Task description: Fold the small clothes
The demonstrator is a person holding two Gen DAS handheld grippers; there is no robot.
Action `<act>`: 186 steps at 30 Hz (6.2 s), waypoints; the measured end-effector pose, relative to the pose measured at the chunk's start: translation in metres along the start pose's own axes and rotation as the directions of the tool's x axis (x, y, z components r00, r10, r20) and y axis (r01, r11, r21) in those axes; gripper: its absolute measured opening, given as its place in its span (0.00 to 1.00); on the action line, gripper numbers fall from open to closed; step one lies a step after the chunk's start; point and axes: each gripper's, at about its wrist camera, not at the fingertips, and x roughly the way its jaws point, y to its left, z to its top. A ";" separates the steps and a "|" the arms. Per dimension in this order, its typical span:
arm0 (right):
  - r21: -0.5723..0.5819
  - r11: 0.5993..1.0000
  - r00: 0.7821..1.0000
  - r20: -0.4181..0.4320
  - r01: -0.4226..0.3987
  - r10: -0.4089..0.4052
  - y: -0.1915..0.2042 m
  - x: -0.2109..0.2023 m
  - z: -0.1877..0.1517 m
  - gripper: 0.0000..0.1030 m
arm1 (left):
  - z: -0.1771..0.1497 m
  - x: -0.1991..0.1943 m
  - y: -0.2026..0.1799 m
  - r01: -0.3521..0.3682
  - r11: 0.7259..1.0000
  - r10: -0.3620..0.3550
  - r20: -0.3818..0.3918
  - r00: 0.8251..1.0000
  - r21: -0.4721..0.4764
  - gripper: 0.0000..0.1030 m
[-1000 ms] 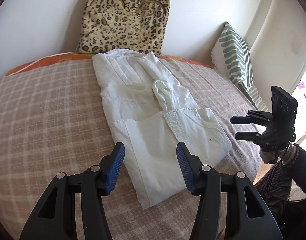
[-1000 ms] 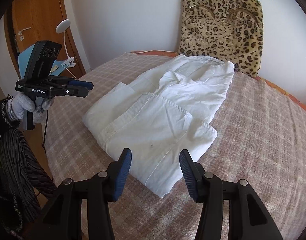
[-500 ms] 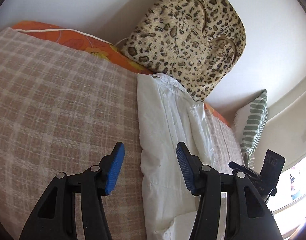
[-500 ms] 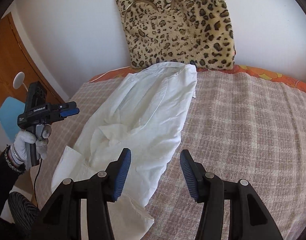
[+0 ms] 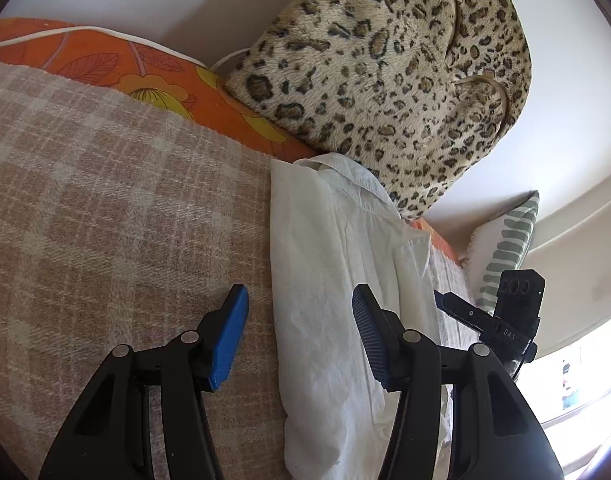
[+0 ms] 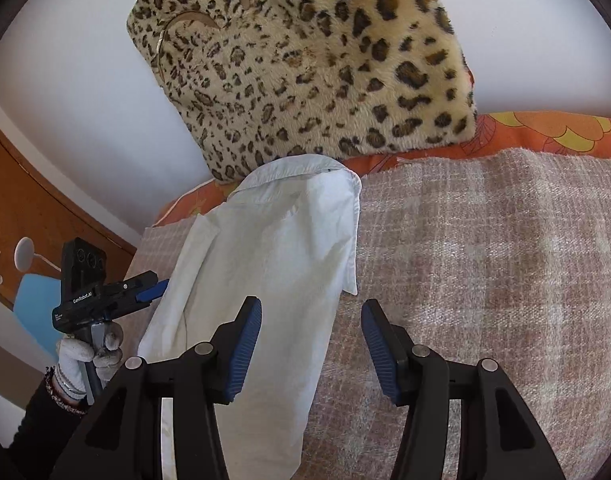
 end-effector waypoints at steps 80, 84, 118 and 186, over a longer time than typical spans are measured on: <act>-0.193 0.970 0.983 0.136 0.147 -0.122 0.061 -0.016 0.069 0.05 | 0.036 -0.039 -0.091 -0.031 0.958 -0.022 0.181 0.983 0.285 0.04; -0.274 0.950 0.978 0.183 0.153 -0.105 0.096 -0.051 0.044 0.05 | 0.008 -0.073 -0.106 -0.039 0.949 -0.024 0.195 0.981 0.313 0.03; -0.732 0.548 0.908 0.249 0.405 -0.338 0.203 -0.133 -0.287 0.06 | -0.223 -0.174 -0.106 -0.194 0.846 0.168 0.097 0.981 0.496 0.16; 0.246 0.947 0.971 -0.069 -0.207 0.230 0.057 -0.105 -0.231 0.74 | -0.182 -0.093 -0.040 -0.010 0.997 0.014 -0.048 0.999 0.077 0.51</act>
